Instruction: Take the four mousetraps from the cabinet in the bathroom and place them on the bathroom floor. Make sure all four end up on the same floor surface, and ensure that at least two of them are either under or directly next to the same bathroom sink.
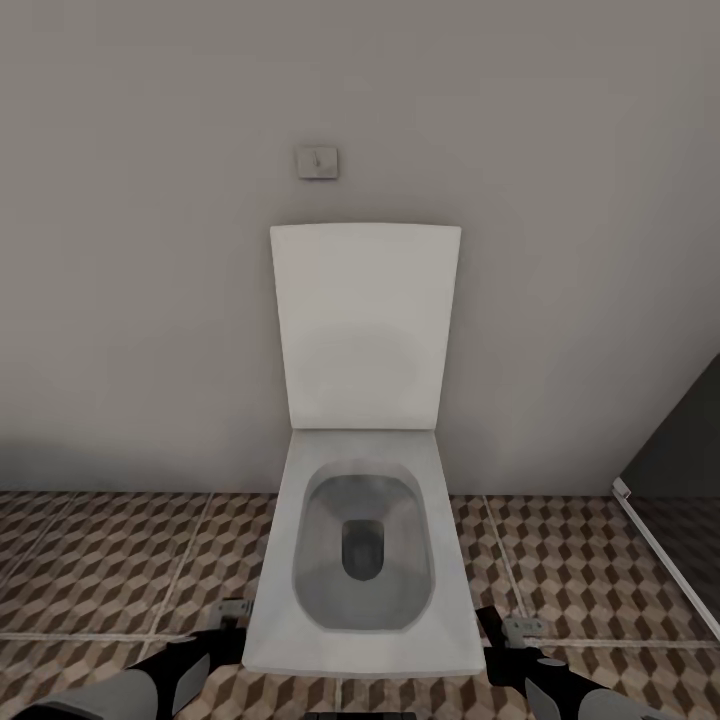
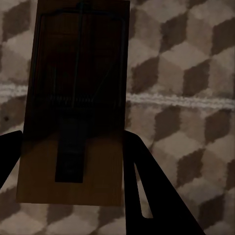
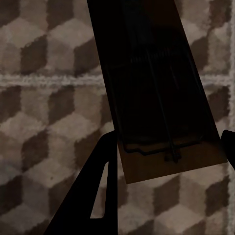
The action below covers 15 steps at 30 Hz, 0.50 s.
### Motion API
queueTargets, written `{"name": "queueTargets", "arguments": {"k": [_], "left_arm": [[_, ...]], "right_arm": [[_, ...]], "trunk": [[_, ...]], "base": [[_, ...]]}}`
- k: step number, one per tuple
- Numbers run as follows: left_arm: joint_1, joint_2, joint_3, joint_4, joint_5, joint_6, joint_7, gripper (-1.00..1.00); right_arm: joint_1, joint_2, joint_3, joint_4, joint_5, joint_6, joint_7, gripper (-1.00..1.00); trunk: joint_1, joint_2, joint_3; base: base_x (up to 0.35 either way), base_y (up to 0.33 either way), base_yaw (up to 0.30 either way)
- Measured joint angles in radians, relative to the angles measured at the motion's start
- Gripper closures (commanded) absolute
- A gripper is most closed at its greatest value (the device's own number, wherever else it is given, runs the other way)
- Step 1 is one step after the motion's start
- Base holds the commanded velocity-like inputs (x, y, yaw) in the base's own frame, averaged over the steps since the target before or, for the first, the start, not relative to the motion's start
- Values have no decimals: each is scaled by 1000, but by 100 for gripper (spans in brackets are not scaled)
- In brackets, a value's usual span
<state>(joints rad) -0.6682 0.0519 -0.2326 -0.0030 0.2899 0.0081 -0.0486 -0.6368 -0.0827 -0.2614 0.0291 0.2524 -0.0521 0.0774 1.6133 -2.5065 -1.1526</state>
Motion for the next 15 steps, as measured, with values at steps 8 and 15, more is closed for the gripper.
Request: {"name": "queueTargets", "arguments": {"k": [8,15], "left_arm": [[9,0,0,0,0,0,0,100],[10,0,0,0,0,0,0,100]], "right_arm": [[0,-1,0,0,0,1,1,100],[1,0,0,0,0,1,1,100]], "trunk": [[0,0,0],[0,0,0]], "base": [[0,0,0],[0,0,0]]}}
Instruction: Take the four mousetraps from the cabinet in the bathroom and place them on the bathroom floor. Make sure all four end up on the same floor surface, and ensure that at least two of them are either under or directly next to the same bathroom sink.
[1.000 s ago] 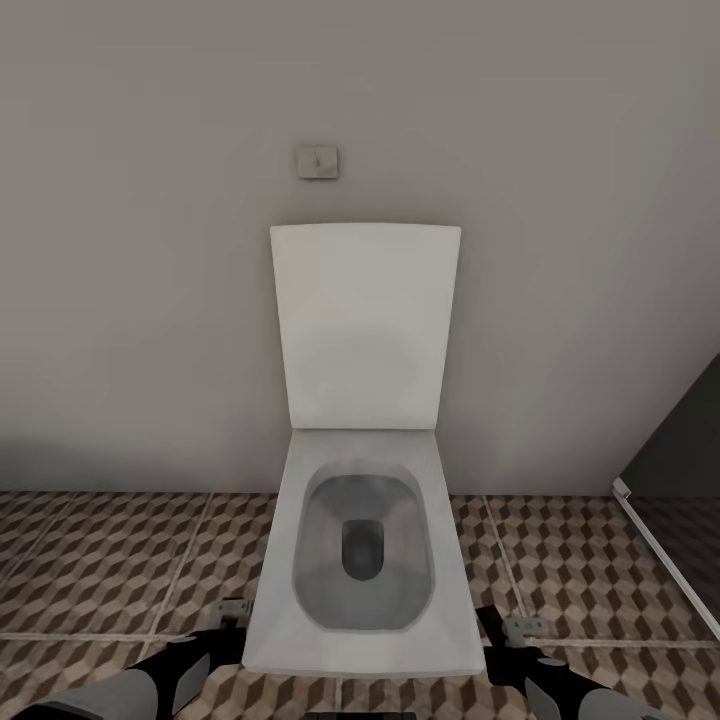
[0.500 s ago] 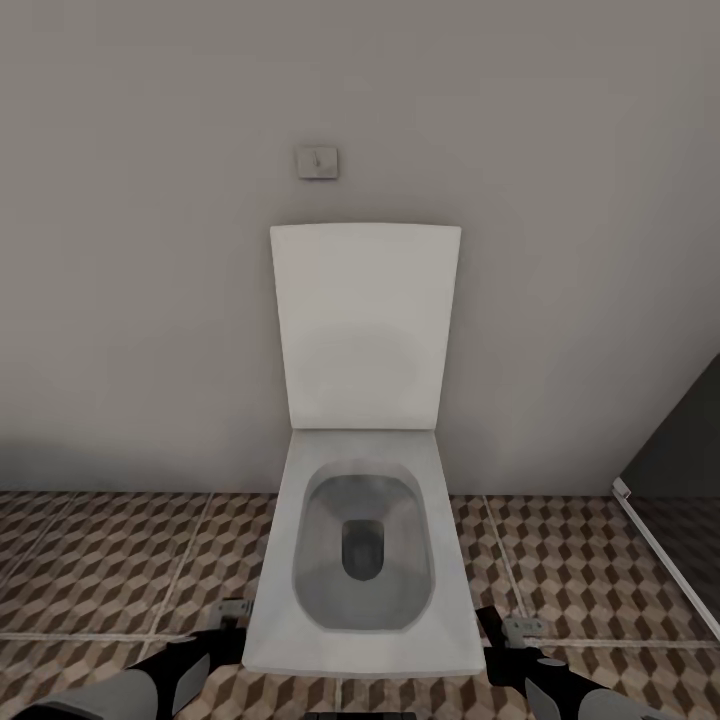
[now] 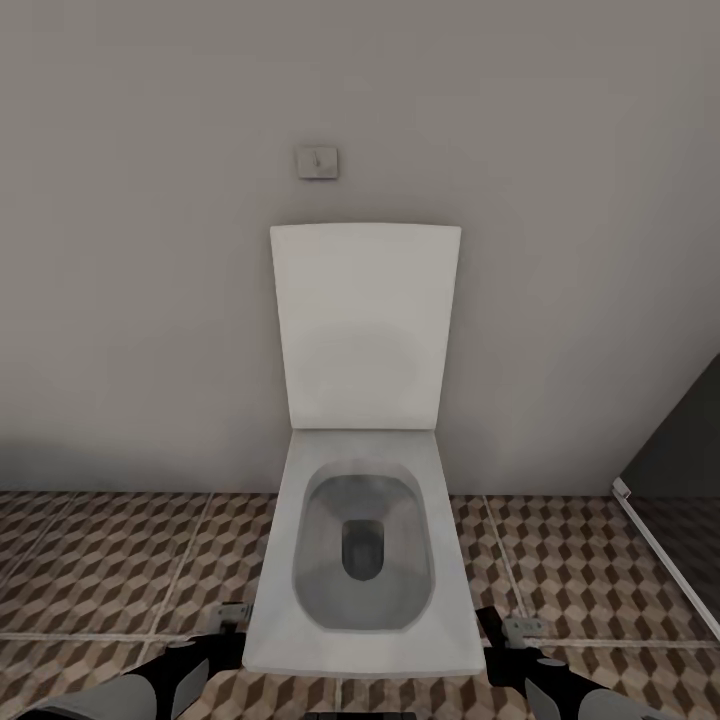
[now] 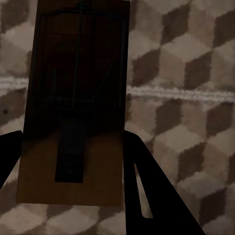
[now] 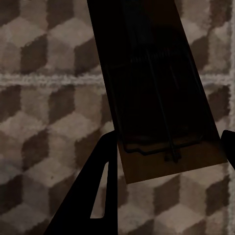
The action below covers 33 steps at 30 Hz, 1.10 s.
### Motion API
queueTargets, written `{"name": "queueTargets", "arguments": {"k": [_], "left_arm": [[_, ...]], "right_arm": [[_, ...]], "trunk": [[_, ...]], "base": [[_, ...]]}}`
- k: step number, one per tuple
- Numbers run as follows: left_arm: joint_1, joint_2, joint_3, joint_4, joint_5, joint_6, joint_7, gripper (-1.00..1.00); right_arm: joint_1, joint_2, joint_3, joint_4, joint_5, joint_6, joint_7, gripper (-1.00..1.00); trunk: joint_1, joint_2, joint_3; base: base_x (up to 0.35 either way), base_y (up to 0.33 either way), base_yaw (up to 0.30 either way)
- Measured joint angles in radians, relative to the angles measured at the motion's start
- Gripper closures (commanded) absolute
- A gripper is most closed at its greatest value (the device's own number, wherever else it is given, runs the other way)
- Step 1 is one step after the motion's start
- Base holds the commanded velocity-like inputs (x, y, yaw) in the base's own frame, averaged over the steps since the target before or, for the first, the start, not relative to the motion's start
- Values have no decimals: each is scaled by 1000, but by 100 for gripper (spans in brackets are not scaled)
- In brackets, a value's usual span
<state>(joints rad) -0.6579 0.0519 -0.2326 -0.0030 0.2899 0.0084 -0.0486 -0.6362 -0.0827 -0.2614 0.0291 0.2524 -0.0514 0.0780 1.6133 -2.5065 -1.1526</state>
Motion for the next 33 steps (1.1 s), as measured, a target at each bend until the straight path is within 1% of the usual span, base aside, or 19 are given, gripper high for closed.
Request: {"name": "queueTargets", "arguments": {"k": [17,18,19,20,33], "left_arm": [[0,0,0,0,0,13,0,100],[0,0,0,0,0,13,0,100],[0,0,0,0,0,14,0,100],[0,0,0,0,0,14,0,-100],[0,-2,0,0,-4,12,0,-100]], "right_arm": [[0,0,0,0,0,0,0,100],[0,0,0,0,0,0,0,-100],[0,0,0,0,-1,0,0,-100],[0,0,0,0,-1,0,0,-100],[0,0,0,0,-2,0,0,-100]], "trunk": [[0,0,0],[0,0,0],[0,0,0],[0,0,0],[0,0,0]], "base": [[0,0,0],[0,0,0],[0,0,0],[0,0,0],[0,0,0]]}}
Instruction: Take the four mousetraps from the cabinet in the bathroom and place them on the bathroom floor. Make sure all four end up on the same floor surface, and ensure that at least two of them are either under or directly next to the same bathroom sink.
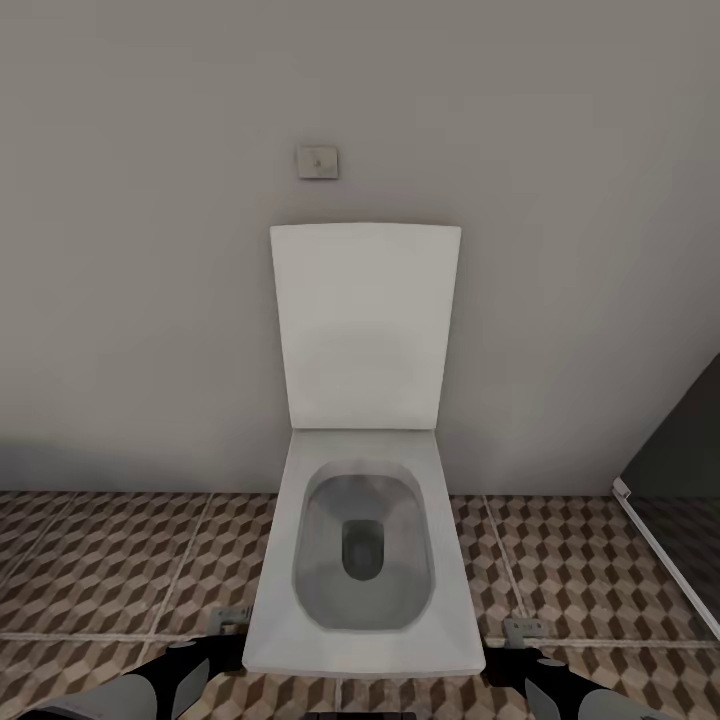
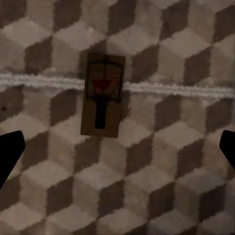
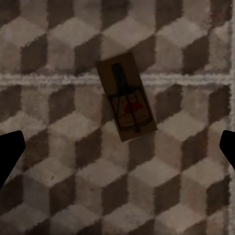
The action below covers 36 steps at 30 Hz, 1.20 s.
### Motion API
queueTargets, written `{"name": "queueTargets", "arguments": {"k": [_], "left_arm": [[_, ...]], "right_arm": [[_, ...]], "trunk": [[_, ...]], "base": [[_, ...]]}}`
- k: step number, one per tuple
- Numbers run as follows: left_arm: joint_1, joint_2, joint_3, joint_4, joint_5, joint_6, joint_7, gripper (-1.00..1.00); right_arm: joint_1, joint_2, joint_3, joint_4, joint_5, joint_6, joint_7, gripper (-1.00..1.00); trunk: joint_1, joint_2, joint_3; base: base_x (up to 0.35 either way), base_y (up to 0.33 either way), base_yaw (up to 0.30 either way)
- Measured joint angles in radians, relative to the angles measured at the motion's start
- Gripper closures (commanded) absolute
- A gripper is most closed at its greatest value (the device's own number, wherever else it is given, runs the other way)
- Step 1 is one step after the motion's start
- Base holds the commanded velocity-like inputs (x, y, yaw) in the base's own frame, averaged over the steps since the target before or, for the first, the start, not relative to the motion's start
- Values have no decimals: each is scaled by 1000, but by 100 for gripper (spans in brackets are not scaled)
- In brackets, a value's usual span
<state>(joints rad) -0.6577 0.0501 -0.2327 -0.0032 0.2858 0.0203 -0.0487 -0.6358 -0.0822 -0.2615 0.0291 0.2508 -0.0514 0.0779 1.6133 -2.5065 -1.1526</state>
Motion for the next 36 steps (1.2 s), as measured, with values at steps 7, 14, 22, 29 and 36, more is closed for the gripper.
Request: {"name": "queueTargets", "arguments": {"k": [7,14,22,29,36], "left_arm": [[0,-1,0,0,0,-2,0,-100],[0,-1,0,0,0,-5,0,-100],[0,-1,0,0,0,-9,0,-100],[0,-1,0,0,0,-10,0,-100],[0,-1,0,0,0,-10,0,-100]], "right_arm": [[0,0,0,0,0,0,0,-100],[0,0,0,0,0,0,0,-100],[0,0,0,0,0,0,0,-100],[0,0,0,0,0,0,0,-100],[0,0,0,0,0,0,0,-100]], "trunk": [[0,0,0],[0,0,0],[0,0,0],[0,0,0],[0,0,0]], "base": [[0,0,0],[0,0,0],[0,0,0],[0,0,0],[0,0,0]]}}
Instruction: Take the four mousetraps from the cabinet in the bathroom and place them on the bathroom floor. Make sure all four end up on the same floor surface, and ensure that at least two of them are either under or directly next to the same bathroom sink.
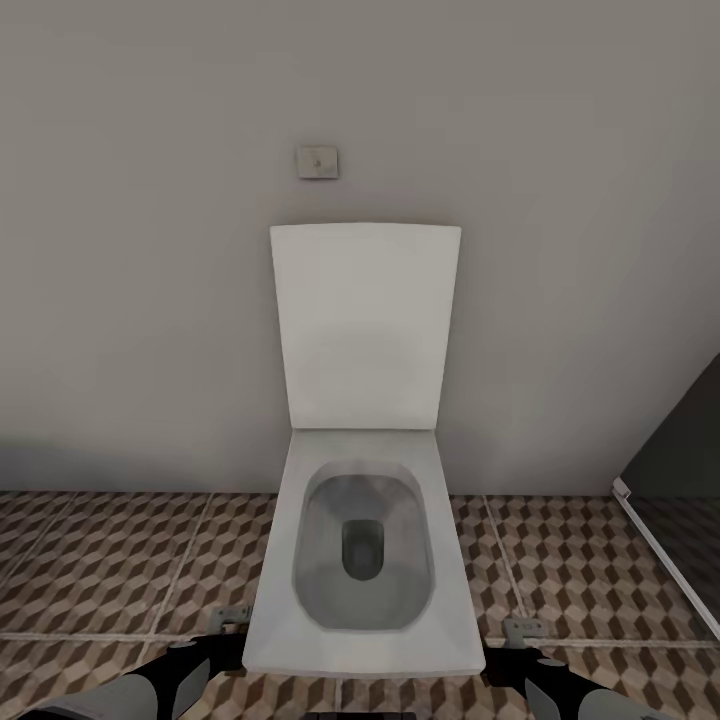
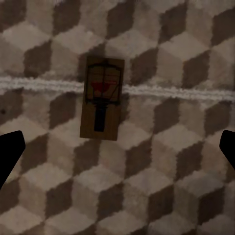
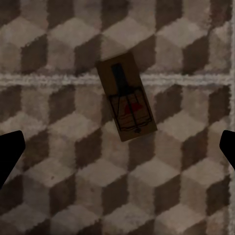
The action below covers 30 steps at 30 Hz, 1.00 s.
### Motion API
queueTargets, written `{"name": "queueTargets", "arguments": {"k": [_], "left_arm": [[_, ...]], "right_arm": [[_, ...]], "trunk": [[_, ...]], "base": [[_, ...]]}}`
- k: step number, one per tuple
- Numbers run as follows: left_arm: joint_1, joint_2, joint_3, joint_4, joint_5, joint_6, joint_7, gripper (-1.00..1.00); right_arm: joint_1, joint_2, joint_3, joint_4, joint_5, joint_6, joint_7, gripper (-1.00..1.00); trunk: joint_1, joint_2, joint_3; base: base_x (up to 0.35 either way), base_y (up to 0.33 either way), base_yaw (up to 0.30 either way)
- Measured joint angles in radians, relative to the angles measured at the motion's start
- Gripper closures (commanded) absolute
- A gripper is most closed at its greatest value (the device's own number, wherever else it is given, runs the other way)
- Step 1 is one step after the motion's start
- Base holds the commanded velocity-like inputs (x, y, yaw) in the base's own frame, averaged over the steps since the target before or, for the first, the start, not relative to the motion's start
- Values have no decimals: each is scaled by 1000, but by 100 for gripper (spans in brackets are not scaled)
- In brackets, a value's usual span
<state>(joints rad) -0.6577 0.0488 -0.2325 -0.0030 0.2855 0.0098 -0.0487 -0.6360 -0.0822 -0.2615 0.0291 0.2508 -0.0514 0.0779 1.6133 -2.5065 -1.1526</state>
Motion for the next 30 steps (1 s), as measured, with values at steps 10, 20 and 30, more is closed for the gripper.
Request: {"name": "queueTargets", "arguments": {"k": [10,20,30], "left_arm": [[0,0,0,0,0,0,0,-100],[0,0,0,0,0,-1,0,-100],[0,0,0,0,0,-2,1,-100]], "right_arm": [[0,0,0,0,0,0,1,-100],[-1,0,0,0,0,0,1,-100],[0,0,0,0,0,0,1,-100]], "trunk": [[0,0,0],[0,0,0],[0,0,0]], "base": [[0,0,0],[0,0,0],[0,0,0]]}}
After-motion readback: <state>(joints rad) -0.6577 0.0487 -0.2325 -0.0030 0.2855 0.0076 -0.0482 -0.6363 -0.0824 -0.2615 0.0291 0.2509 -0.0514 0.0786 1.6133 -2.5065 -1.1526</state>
